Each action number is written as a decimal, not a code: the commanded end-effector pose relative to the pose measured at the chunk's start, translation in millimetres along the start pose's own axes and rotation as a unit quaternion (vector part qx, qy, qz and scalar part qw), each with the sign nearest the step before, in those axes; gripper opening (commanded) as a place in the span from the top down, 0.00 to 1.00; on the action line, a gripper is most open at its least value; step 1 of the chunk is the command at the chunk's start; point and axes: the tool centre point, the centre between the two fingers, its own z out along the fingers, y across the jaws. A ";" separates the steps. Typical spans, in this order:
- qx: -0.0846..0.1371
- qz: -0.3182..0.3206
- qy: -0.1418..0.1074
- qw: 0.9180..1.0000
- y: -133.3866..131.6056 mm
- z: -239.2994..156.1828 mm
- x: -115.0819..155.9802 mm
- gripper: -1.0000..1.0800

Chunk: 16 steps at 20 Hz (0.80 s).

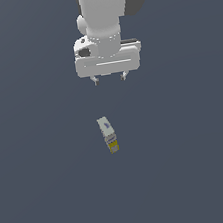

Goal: Pick up the object and move it to a goal position.

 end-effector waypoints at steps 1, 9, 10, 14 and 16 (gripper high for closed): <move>0.000 0.000 0.000 1.000 0.0 0.0 0.0 0.04; 0.014 0.012 -0.004 1.000 -3.7 -5.2 -0.9 0.04; 0.015 0.013 -0.005 1.000 -4.1 -5.8 -1.2 0.04; 0.015 0.013 -0.005 1.000 -4.0 -5.6 -1.0 0.04; 0.014 0.009 -0.004 1.000 -3.3 -3.9 1.1 0.04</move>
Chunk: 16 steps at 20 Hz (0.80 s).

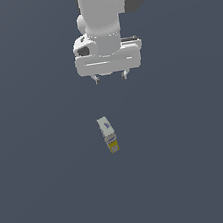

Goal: Pick up the object and move it to a goal position.

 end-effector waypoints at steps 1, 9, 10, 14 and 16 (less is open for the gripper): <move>-0.001 -0.005 0.000 1.000 1.0 2.4 2.9 0.04; -0.006 -0.048 0.003 0.999 9.9 23.1 29.0 0.04; -0.007 -0.056 0.004 0.998 11.7 27.3 33.7 0.04; -0.012 -0.094 0.006 0.995 20.2 48.2 55.5 0.04; -0.014 -0.115 0.007 0.993 24.9 60.3 66.8 0.04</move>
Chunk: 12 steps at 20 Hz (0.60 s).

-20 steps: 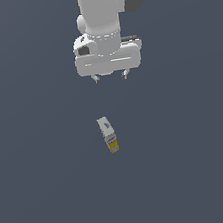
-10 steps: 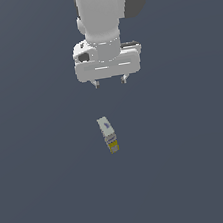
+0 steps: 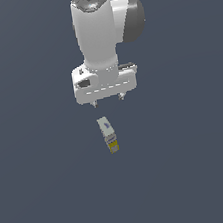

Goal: Pick up the object and move it to a goal position.

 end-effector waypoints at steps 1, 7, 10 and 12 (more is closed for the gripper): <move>-0.003 -0.026 0.001 1.000 8.0 15.3 11.8 0.04; -0.007 -0.071 0.004 0.997 22.0 43.6 31.0 0.04; -0.008 -0.085 0.004 0.996 26.4 52.9 36.6 0.04; -0.008 -0.091 0.005 0.996 28.3 57.1 39.0 0.04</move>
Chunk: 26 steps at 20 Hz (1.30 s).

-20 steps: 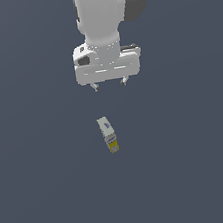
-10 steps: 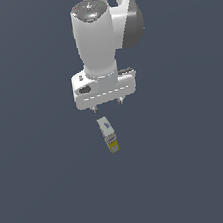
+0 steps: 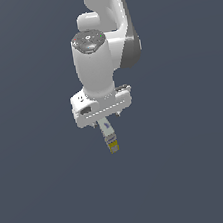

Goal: Pick up the object and move it to a goal position.

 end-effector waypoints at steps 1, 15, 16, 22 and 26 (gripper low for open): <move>-0.001 -0.008 0.001 1.000 2.8 4.8 2.9 0.04; -0.001 -0.010 0.001 1.000 3.1 40.2 2.4 0.04; -0.001 -0.010 0.001 1.000 3.3 44.7 2.3 0.04; -0.001 -0.011 0.001 1.000 3.8 56.8 3.6 0.04; -0.001 -0.011 0.001 1.000 3.8 56.8 3.8 1.00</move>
